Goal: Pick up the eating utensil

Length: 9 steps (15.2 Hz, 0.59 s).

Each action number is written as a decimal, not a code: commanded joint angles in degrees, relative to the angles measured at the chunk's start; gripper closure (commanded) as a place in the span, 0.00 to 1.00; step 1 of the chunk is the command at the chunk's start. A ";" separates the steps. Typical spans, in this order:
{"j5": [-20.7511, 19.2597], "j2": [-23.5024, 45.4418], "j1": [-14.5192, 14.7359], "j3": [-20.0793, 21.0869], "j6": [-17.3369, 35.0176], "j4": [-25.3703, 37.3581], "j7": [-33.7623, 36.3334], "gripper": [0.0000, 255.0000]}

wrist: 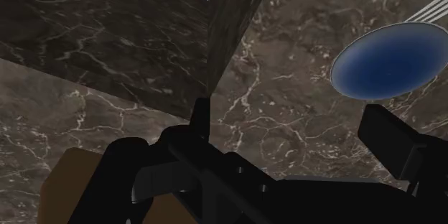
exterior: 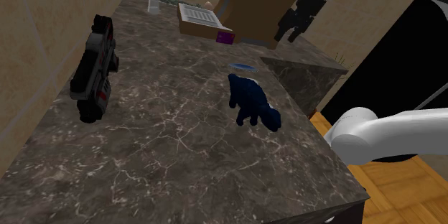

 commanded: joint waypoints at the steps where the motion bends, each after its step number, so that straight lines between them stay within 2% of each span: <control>1: 0.00 0.00 0.00 0.00 0.00 0.00 0.00 0.00; 9: 6.61 -3.06 0.65 10.12 -5.66 -4.08 16.90 0.00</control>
